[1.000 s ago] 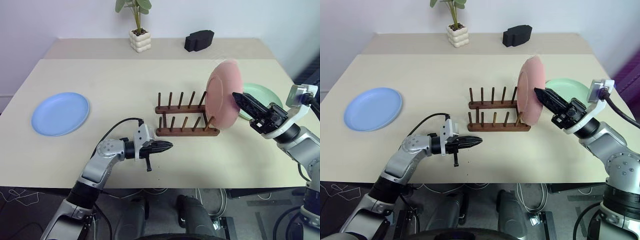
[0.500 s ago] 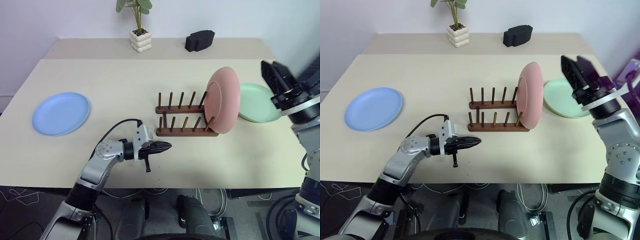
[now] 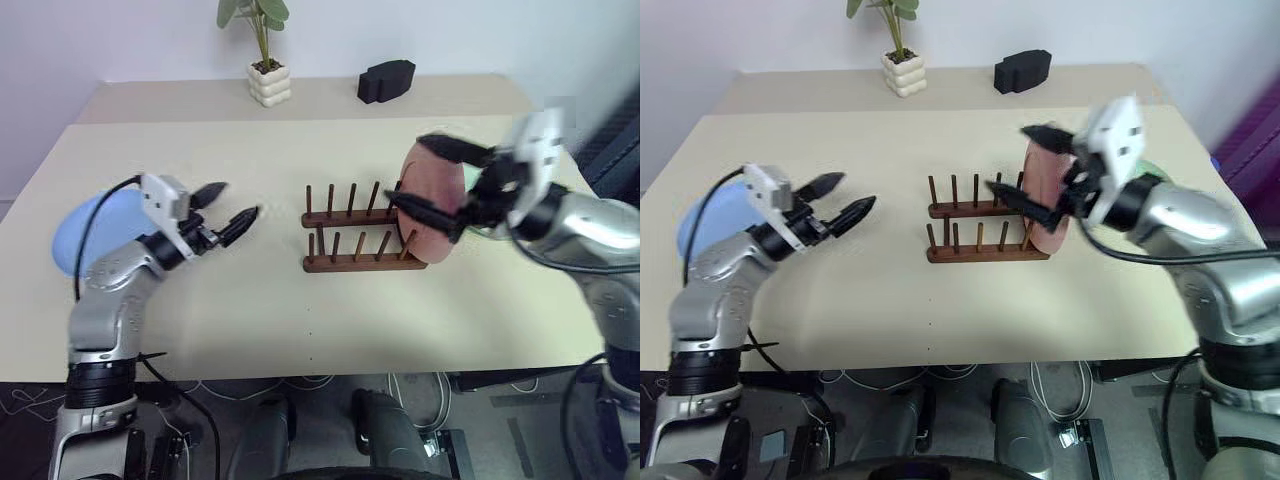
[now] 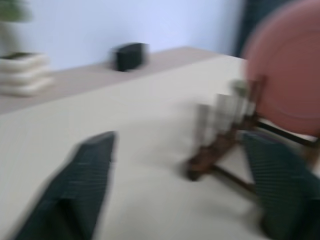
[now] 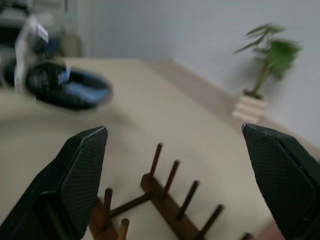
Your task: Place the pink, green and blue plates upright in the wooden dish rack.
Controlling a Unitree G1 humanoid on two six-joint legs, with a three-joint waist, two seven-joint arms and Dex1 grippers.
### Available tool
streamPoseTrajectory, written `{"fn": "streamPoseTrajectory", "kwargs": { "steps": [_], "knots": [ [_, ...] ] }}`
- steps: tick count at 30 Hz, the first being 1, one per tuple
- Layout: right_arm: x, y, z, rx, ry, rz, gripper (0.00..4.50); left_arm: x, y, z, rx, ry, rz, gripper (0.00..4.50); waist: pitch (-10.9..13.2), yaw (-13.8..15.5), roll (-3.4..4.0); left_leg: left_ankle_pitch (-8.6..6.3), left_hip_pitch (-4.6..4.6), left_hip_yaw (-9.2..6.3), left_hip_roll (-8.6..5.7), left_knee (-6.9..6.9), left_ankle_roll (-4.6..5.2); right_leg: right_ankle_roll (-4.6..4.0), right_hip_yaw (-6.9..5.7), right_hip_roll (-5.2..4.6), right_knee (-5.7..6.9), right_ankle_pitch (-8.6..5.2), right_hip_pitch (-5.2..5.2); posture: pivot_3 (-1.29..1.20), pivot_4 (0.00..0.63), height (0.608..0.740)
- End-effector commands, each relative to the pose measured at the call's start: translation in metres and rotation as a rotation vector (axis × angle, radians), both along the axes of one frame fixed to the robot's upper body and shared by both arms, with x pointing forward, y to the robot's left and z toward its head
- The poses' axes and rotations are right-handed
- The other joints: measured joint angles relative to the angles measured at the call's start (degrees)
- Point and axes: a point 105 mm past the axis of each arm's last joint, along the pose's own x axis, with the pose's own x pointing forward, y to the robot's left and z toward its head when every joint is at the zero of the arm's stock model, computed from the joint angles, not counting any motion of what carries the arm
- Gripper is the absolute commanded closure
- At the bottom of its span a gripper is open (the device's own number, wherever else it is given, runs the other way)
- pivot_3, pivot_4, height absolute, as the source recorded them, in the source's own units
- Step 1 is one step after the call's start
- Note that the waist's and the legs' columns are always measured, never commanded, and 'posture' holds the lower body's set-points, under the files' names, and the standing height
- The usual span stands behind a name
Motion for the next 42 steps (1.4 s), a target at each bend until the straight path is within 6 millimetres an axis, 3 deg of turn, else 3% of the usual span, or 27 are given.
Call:
{"fn": "streamPoseTrajectory", "kwargs": {
  "steps": [1, 3, 5, 8, 12, 17, 20, 24, 32, 40, 42],
  "knots": [
    [0.001, 0.017, 0.004, -0.025, -0.070, 0.061, 0.11, -0.008, 0.011, 0.011, 0.007, -0.029, 0.063, 0.05, 0.03, 0.01, -0.04, 0.00, -0.02, -0.01, 0.00, 0.01, -0.01, 0.02, 0.00, 0.00, 0.00, 0.01, 0.00, 0.00, 0.150, 0.739],
    [0.001, 0.021, 0.002, -0.030, -0.075, 0.074, 0.11, -0.010, 0.012, 0.010, 0.017, -0.019, 0.084, 0.05, 0.04, 0.12, -0.07, 0.01, -0.07, -0.03, -0.02, 0.01, -0.01, 0.07, 0.00, -0.04, -0.01, 0.03, -0.02, 0.00, 0.150, 0.739],
    [0.002, 0.015, 0.007, -0.028, -0.088, 0.069, 0.11, -0.019, 0.000, 0.005, 0.051, -0.005, 0.016, 0.05, 0.05, 0.12, -0.10, 0.01, -0.09, -0.05, -0.02, 0.03, -0.02, 0.15, 0.00, -0.04, -0.01, 0.08, -0.03, 0.00, 0.150, 0.739],
    [0.002, -0.005, 0.026, 0.006, -0.114, 0.031, 0.11, -0.036, -0.022, -0.007, 0.106, 0.040, -0.120, 0.05, 0.05, 0.17, -0.10, 0.01, -0.09, -0.03, -0.02, 0.03, -0.03, 0.00, 0.00, -0.04, -0.02, 0.00, -0.03, 0.00, 0.150, 0.739],
    [-0.004, -0.046, 0.052, 0.054, -0.147, -0.074, 0.05, -0.051, -0.055, -0.024, 0.190, 0.087, -0.289, 0.02, 0.05, 0.49, -0.10, 0.01, -0.10, -0.03, -0.02, 0.03, -0.03, -0.04, 0.00, -0.05, -0.03, -0.02, -0.03, 0.00, 0.150, 0.739],
    [-0.004, -0.114, 0.051, 0.013, -0.151, -0.349, 0.05, -0.063, -0.091, -0.040, 0.282, 0.109, -0.485, 0.02, 0.04, 1.34, -0.11, 0.01, -0.09, 0.02, -0.03, 0.03, -0.03, -0.07, 0.01, -0.04, -0.05, -0.04, -0.03, 0.00, 0.150, 0.739],
    [-0.006, -0.146, 0.032, 0.006, -0.083, -0.438, 0.05, -0.064, -0.107, -0.042, 0.282, 0.107, -0.570, 0.02, 0.04, 1.29, -0.10, 0.01, -0.09, 0.07, -0.04, 0.06, -0.03, -0.14, 0.02, -0.04, -0.04, -0.07, -0.02, 0.00, 0.150, 0.739],
    [0.000, -0.180, -0.028, -0.150, 0.085, -0.558, 0.05, -0.061, -0.119, -0.040, 0.291, 0.090, -0.628, 0.02, 0.03, 1.08, -0.09, 0.01, -0.06, 0.13, -0.04, 0.05, -0.02, -0.13, 0.05, -0.02, -0.03, -0.06, -0.01, 0.00, 0.150, 0.739],
    [0.041, -0.203, -0.109, -0.420, 0.175, -0.673, 0.05, -0.056, -0.123, -0.042, 0.298, 0.081, -0.625, 0.02, 0.03, -0.62, -0.06, 0.01, 0.45, 0.61, 0.01, -0.12, -0.02, -0.13, 0.45, 0.03, 0.15, -0.06, 0.06, 0.00, 0.150, 0.739],
    [0.067, -0.204, -0.145, -0.515, 0.173, -0.659, 0.05, -0.055, -0.117, -0.049, 0.305, 0.085, -0.589, 0.02, 0.06, -0.56, -0.21, 0.01, 0.59, 1.11, -0.02, -0.12, -0.02, -0.08, 1.00, 0.04, 0.12, -0.05, 0.08, 0.00, 0.150, 0.739],
    [0.071, -0.204, -0.150, -0.547, 0.158, -0.664, 0.61, -0.055, -0.115, -0.050, 0.306, 0.085, -0.578, 0.00, 0.02, -0.54, -0.29, 0.01, 0.63, 1.12, -0.02, -0.08, -0.02, -0.08, 1.02, 0.04, 0.12, -0.05, 0.13, 0.00, 0.150, 0.739]
  ]
}}
